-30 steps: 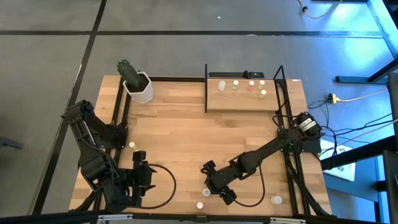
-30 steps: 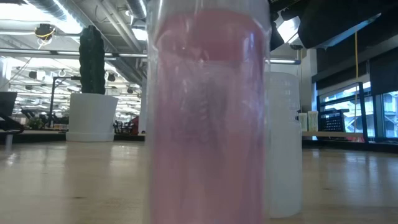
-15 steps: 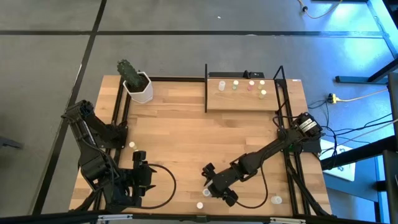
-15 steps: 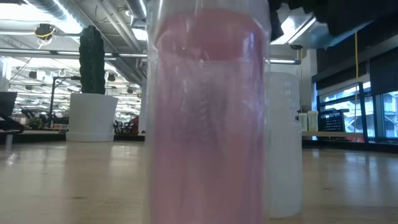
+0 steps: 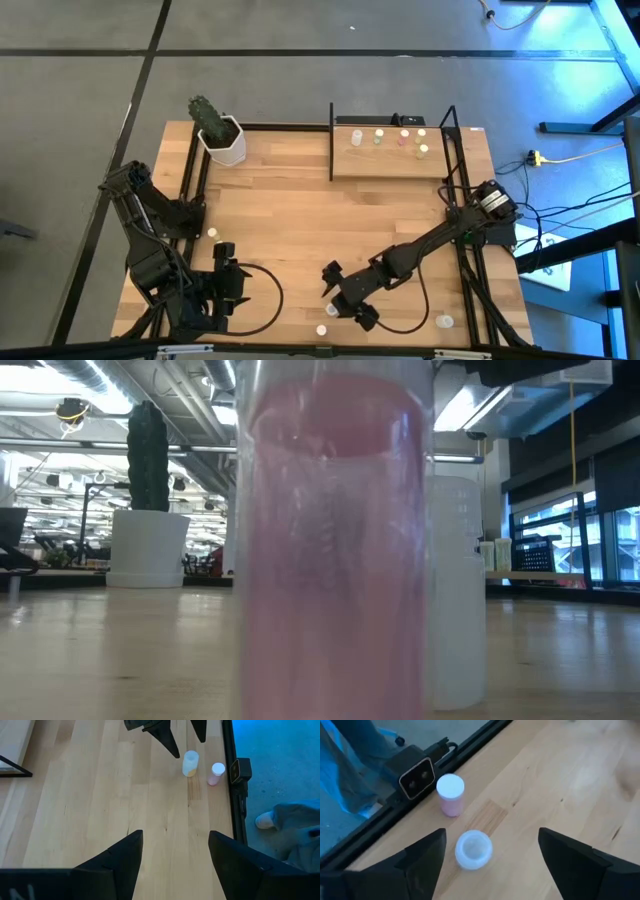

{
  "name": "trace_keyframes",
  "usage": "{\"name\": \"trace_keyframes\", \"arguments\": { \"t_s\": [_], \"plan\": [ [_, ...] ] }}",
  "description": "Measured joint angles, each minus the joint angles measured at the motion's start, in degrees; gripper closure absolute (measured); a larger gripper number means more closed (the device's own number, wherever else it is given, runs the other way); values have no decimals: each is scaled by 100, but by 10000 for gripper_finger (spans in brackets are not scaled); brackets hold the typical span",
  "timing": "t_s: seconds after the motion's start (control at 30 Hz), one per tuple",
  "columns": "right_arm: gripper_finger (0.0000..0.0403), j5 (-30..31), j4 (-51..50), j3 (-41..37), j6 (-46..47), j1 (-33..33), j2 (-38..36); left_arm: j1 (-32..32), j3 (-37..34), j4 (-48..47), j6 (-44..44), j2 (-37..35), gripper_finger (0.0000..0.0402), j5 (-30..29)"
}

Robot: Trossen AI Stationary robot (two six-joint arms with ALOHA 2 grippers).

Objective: Pick and place medicine bottles onto shelf by color
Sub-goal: Put the left transparent pill bottle on the shelf aligned with the other transparent pill bottle

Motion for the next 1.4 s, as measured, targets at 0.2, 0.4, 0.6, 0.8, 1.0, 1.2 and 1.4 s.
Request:
{"name": "trace_keyframes", "arguments": {
  "t_s": [0.2, 0.4, 0.6, 0.8, 1.0, 1.2, 1.4],
  "plan": [
    [84, -143, 92, -2, 441, -38, 100, -1, 0, 0, 0, 0, 182, 0],
    [93, -257, 93, 2, 635, -38, 183, -1, 0, 2, 0, 0, 182, 0],
    [115, -453, 206, 0, 737, -36, 330, -1, 0, 2, 0, 0, 182, 0],
    [129, -453, 334, 0, 771, -36, 650, -2, 0, 2, 0, 0, 182, 2],
    [131, -417, 483, -2, 824, -36, 742, 0, 0, 2, 0, 0, 182, 0],
    [165, -408, 480, -2, 936, -36, 742, -2, 0, 2, -2, 0, 182, 2],
    [233, -404, 472, -2, 1044, -36, 742, -2, 0, 1, 0, 0, 182, 0]
  ]
}}
